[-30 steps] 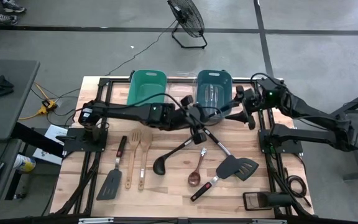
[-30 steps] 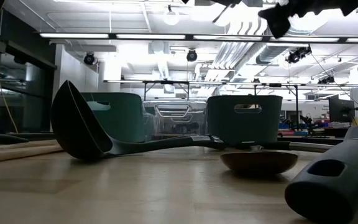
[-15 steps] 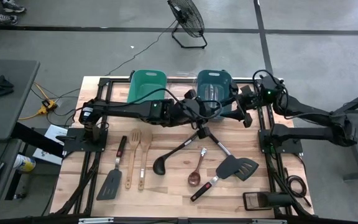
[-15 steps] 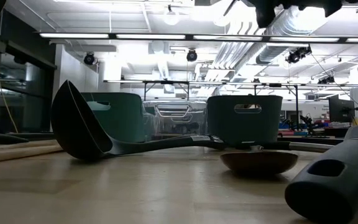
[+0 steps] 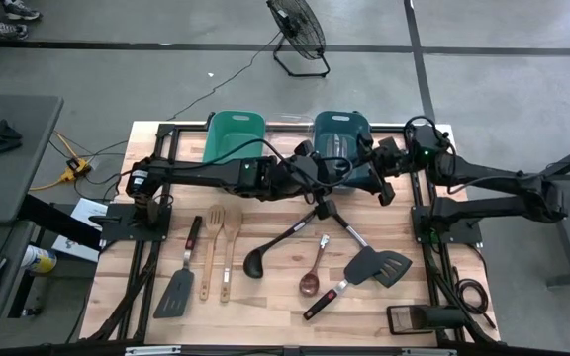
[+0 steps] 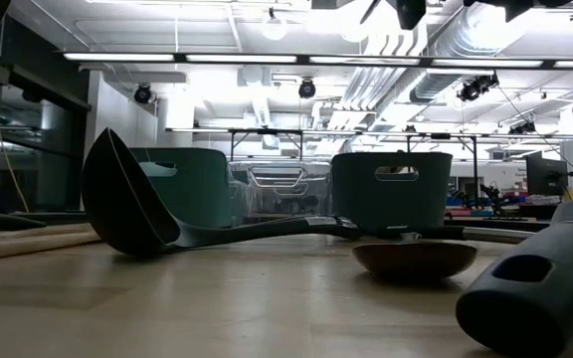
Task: Pick & Place Kitchen Items
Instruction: Put the silver table knife into the blue bin
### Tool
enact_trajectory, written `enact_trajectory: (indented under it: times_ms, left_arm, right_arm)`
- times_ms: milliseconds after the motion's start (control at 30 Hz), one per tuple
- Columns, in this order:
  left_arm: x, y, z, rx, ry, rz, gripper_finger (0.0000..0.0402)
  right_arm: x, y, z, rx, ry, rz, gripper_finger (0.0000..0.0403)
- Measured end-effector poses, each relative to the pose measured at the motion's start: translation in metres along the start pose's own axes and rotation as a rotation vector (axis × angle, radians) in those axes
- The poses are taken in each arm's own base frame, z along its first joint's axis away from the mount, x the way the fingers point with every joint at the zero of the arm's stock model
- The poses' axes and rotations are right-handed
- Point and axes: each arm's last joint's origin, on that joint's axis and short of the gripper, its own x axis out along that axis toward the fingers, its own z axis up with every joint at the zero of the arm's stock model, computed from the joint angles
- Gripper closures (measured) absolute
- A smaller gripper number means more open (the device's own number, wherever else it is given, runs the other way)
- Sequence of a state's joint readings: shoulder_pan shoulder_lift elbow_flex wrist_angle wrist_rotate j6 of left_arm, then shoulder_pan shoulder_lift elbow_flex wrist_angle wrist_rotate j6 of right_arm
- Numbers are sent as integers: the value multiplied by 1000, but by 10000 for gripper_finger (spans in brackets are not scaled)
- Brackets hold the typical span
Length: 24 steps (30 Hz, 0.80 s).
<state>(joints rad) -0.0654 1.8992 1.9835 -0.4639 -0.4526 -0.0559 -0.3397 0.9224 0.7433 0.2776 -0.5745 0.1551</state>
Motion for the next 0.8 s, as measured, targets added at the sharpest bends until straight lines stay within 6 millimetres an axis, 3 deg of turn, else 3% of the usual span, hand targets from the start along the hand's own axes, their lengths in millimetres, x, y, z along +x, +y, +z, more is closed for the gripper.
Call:
enact_trajectory:
  times_ms: [633, 800]
  left_arm:
    - [0, -1, 1, -48, -9, -21, 351]
    - [0, -1, 1, -51, -10, -22, 351]
  right_arm:
    - [2, -2, -2, -1, 12, -7, 370]
    - [2, -1, -2, -3, 15, 11, 374]
